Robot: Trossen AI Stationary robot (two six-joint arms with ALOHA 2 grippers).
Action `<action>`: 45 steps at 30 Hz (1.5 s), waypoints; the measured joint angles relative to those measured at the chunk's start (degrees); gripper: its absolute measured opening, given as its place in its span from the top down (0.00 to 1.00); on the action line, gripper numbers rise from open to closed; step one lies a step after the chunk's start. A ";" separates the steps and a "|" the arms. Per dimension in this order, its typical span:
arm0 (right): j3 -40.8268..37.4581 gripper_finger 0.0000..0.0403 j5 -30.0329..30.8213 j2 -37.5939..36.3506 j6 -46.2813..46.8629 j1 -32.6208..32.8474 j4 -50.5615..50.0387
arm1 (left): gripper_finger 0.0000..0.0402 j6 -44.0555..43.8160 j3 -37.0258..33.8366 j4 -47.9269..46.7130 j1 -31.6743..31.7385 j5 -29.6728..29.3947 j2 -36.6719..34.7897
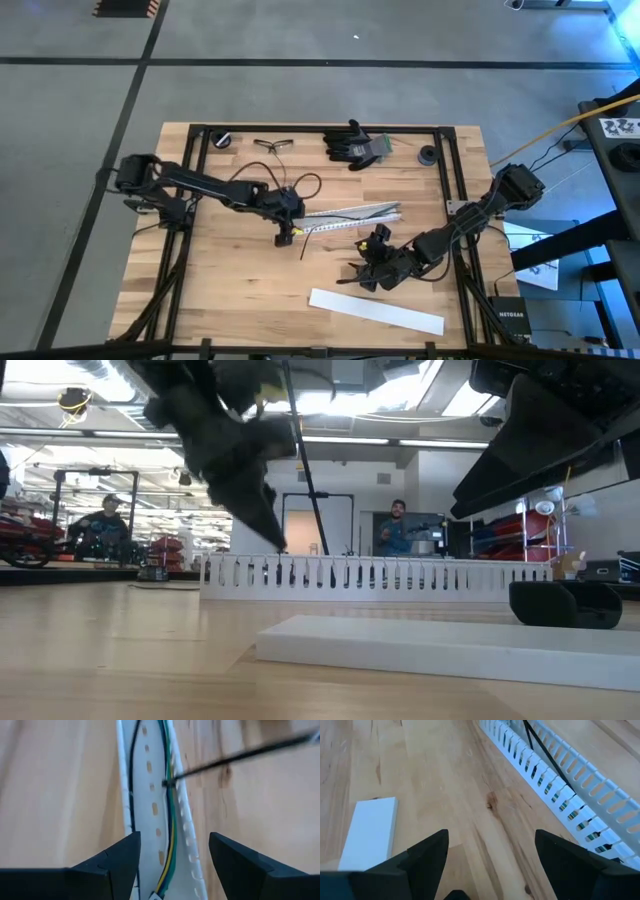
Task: Ziptie cables
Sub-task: Close the white cable duct lid
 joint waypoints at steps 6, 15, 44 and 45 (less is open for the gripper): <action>0.02 0.29 -0.51 0.00 0.72 0.07 -0.14 | 0.45 -0.35 0.05 0.88 0.00 -0.19 3.74; 0.02 0.29 -1.01 -0.01 0.08 0.07 -0.09 | 0.46 0.67 0.04 -0.02 -1.10 -0.58 4.94; 4.59 0.29 -8.64 0.00 -2.00 0.07 -6.85 | 0.94 -3.83 0.11 -18.15 -12.40 -2.13 4.20; 4.59 0.29 -8.64 -0.01 -2.08 0.07 -7.07 | 0.92 -5.44 0.11 -18.14 -12.20 -2.01 4.20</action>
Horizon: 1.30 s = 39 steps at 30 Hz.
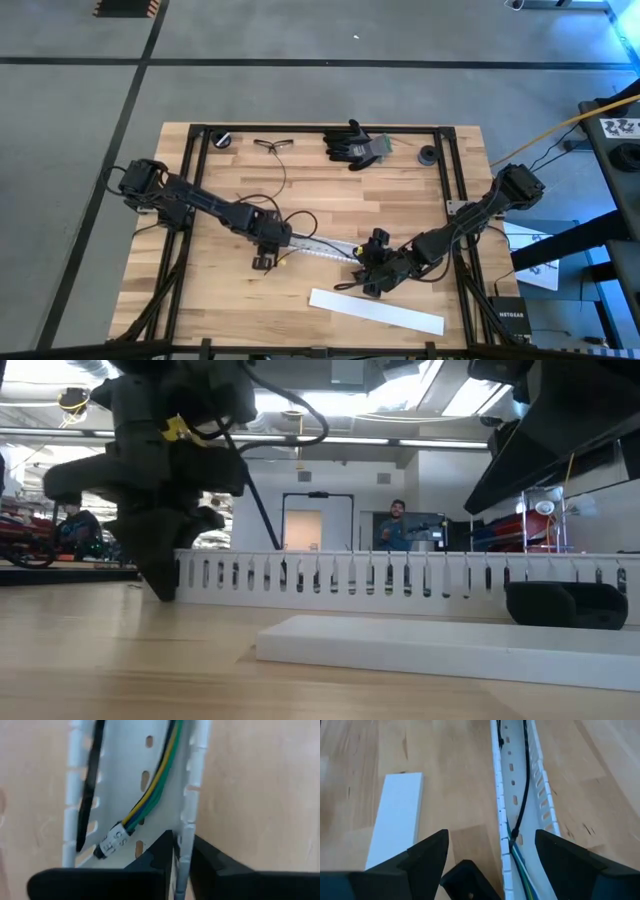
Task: Ziptie cables
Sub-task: Close the white cable duct lid
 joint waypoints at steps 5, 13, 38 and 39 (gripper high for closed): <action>0.00 0.29 0.02 0.01 0.59 0.00 -0.27 | 0.79 -5.35 0.02 -1.07 0.45 1.11 0.20; 0.00 0.29 0.09 0.01 -0.49 -0.39 -0.30 | 0.51 0.35 0.00 -0.29 1.09 1.09 -0.55; 11.61 0.29 2.28 -3.50 21.27 13.77 -17.64 | 0.43 -4.08 3.19 -0.52 -6.24 -8.09 -26.43; 11.61 0.29 3.60 -3.15 21.55 14.80 -16.02 | 0.43 -5.16 3.19 0.40 -7.26 -8.08 -26.27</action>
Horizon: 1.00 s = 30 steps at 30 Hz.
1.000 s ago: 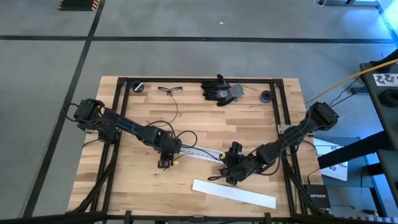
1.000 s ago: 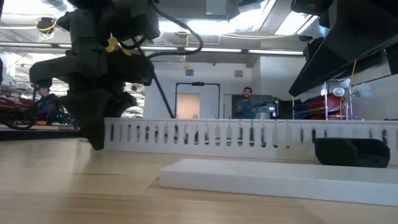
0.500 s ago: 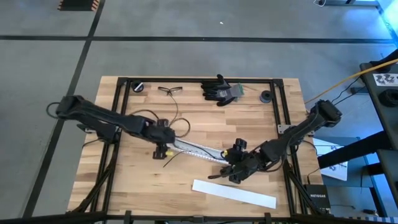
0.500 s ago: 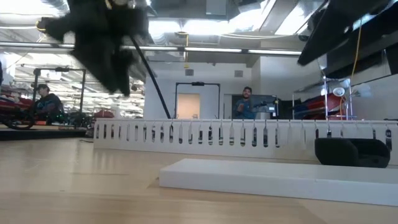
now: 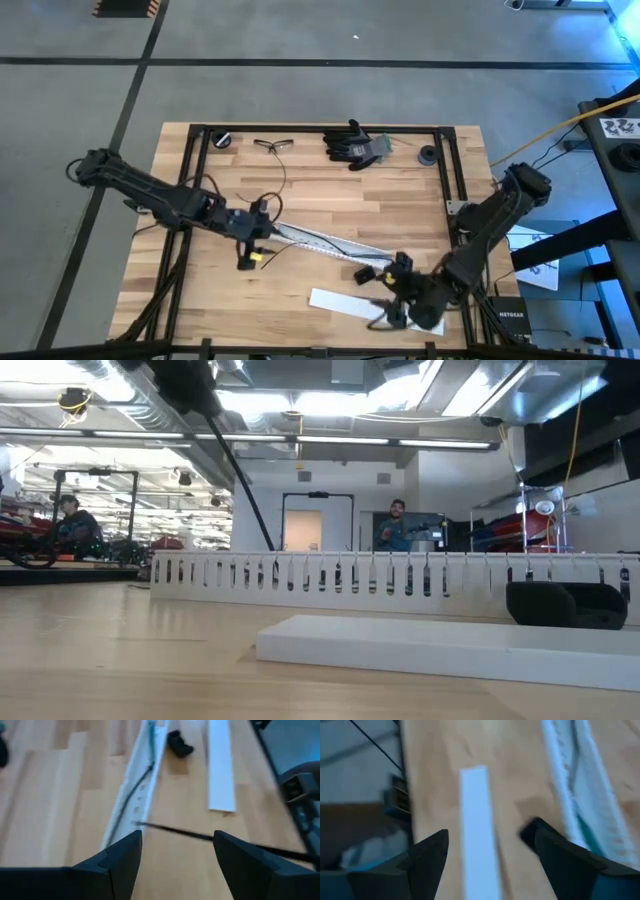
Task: Ziptie cables
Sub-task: Close the white cable duct lid
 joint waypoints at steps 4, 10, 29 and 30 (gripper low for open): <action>0.00 0.29 5.69 3.23 -0.56 3.16 7.33 | 0.43 -4.36 0.00 2.06 -3.72 0.01 1.33; 0.00 0.29 7.35 13.96 -7.21 3.96 19.45 | 0.43 -8.73 0.00 3.27 -7.91 -0.95 3.77; -0.02 0.29 7.82 31.01 -20.89 -4.60 40.66 | 0.43 -10.38 0.00 2.68 -10.43 -2.71 5.88; -0.02 0.29 7.04 31.01 -20.92 -4.77 40.67 | 0.43 -10.33 0.00 2.68 -10.53 -2.73 5.88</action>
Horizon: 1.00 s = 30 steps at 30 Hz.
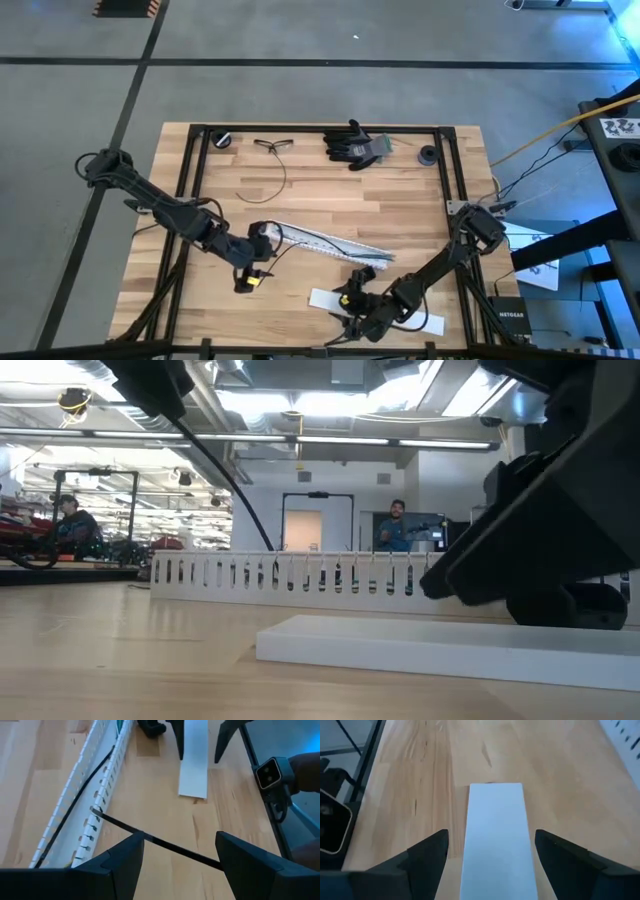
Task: Ziptie cables
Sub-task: Close the white cable duct lid
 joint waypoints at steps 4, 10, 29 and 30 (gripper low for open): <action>0.00 0.29 -0.48 0.00 -0.76 0.00 -0.32 | 0.43 0.39 0.00 0.00 -0.31 0.04 0.00; 0.02 0.29 0.38 1.54 -0.90 0.03 -0.29 | 0.43 0.43 0.00 0.04 -0.27 -0.10 0.00; 0.26 0.31 4.55 7.52 -0.19 0.27 3.72 | 0.43 -0.51 0.00 0.32 -0.27 -0.07 0.00; 0.24 0.33 4.59 7.54 -0.21 0.25 3.66 | 0.43 -0.54 0.00 0.31 -0.27 -0.07 0.00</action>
